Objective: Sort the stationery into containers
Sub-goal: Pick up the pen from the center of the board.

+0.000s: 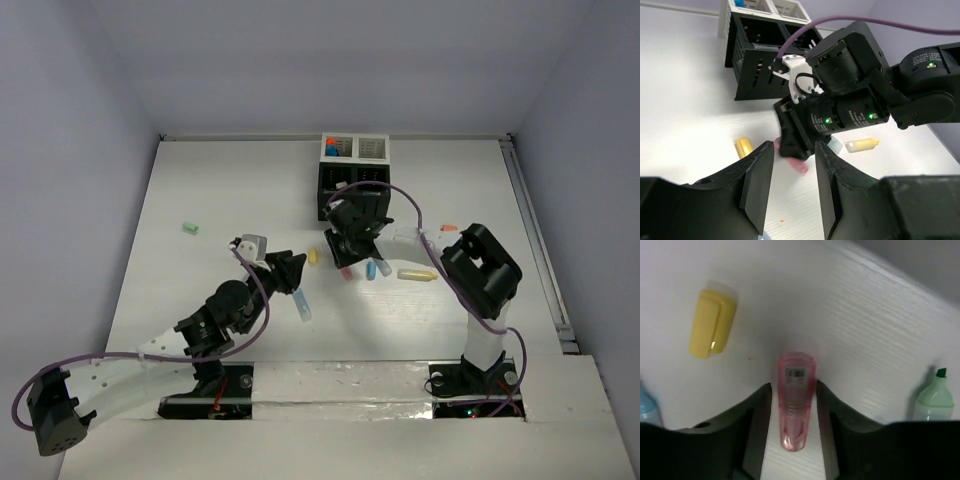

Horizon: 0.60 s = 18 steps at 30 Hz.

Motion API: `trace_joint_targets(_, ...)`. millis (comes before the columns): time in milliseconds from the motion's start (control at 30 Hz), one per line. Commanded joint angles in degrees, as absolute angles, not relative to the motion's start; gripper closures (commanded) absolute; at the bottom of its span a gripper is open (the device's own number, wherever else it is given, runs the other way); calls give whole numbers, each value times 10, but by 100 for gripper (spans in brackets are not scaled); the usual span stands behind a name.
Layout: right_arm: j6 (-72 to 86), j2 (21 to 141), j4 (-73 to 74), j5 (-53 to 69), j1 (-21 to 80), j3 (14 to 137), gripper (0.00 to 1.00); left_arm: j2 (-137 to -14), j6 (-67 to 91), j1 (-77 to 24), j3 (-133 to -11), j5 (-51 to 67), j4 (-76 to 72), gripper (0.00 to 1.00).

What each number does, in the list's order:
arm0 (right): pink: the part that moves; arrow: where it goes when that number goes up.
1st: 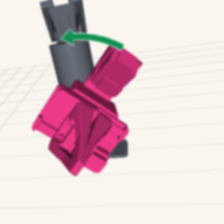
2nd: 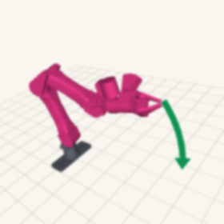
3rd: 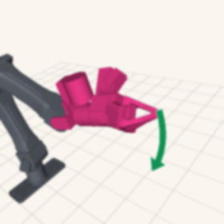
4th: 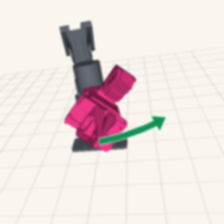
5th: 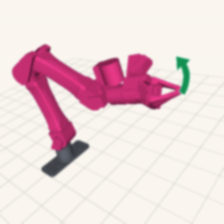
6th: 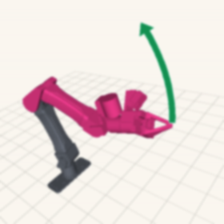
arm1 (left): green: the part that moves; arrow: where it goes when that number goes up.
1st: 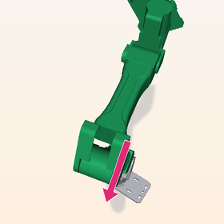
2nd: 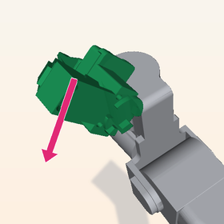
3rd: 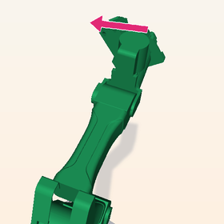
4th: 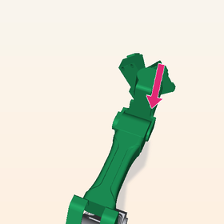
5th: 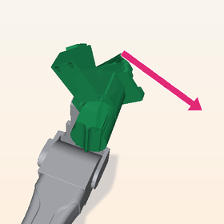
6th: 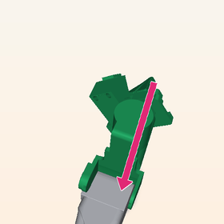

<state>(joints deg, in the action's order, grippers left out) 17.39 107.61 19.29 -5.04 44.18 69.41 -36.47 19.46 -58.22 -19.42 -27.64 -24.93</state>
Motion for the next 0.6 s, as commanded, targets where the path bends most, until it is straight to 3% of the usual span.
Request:
trace_joint_targets(0,177,1102,223,-119,447,722,66,-346,194,-577,-185,-296,-264,65)
trace_joint_targets(67,181,1089,222,-126,447,722,82,-337,191,-577,-179,-306,-265,64)
trace_joint_targets(133,181,1065,214,-127,447,727,87,-330,188,-577,-170,-312,-268,64)
trace_joint_targets(333,152,984,172,-120,410,806,91,-301,178,-577,-145,-327,-272,64)
trace_joint_targets(567,129,1007,47,-108,313,910,90,-314,185,-577,-141,-310,-273,64)
